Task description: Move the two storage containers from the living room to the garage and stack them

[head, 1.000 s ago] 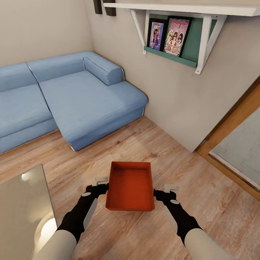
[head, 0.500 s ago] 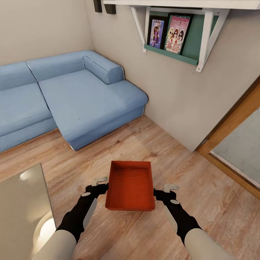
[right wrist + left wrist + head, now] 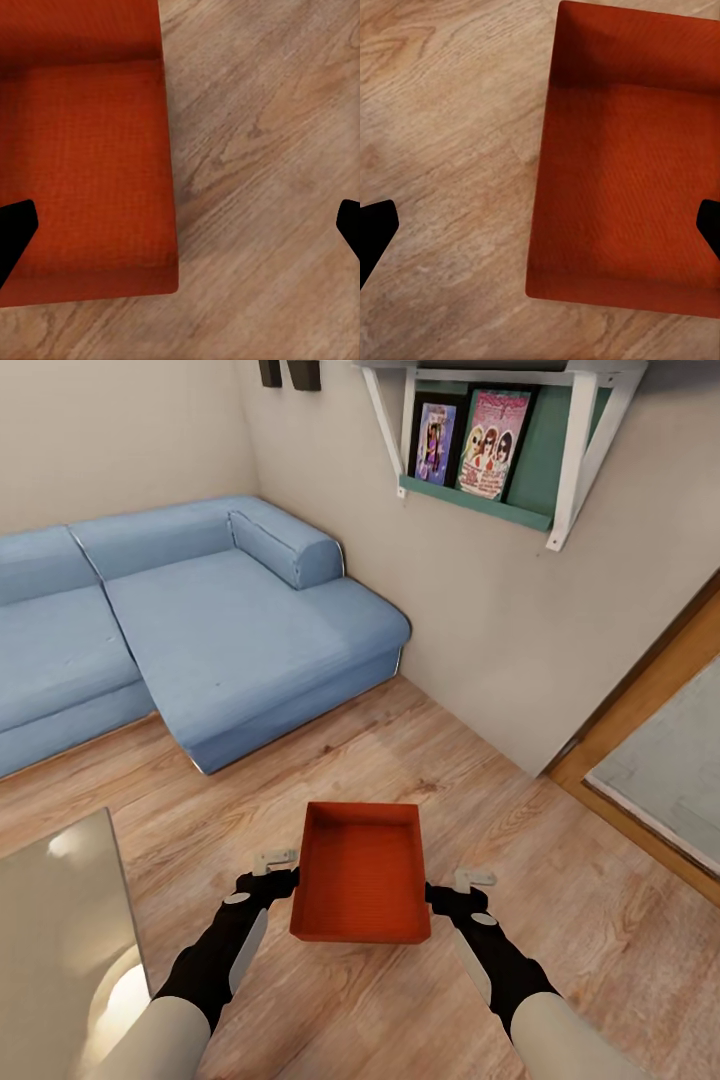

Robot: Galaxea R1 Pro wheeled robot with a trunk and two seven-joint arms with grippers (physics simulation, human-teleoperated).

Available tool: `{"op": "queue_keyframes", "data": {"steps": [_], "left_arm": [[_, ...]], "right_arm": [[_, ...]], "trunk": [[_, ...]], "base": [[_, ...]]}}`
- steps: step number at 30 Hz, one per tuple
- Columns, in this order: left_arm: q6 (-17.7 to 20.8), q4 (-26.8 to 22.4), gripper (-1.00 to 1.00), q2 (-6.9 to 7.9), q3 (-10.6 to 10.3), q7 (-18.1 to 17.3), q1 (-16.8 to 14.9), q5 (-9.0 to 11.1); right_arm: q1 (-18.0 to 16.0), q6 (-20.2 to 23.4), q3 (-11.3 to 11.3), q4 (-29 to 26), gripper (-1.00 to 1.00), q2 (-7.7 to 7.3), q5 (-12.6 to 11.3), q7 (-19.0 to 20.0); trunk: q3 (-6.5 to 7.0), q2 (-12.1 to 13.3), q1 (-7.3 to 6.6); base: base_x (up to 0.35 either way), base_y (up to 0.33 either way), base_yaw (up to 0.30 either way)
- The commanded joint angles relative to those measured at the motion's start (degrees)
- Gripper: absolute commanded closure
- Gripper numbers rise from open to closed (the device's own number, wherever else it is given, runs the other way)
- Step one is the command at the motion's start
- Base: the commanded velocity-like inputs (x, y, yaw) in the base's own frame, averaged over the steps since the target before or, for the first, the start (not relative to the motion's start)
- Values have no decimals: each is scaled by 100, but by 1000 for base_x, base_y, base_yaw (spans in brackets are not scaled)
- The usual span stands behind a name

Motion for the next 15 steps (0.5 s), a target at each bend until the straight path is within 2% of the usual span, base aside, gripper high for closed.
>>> {"op": "queue_keyframes", "data": {"steps": [1,12,15], "left_arm": [[28,-10,-100,3,-21,46,-1,48],[44,-10,-100,10,-23,46,-1,44],[70,-15,-100,2,-33,46,-1,35]], "right_arm": [[0,29,22,-12,-100,-2,-50,-38],[0,25,41,-14,-100,6,-45,-21],[0,28,188,-16,-100,11,-47,-13]], "trunk": [[-22,-43,22],[-220,-485,264],[-273,-605,330]], "base": [[0,0,0],[0,0,0],[0,0,0]]}}
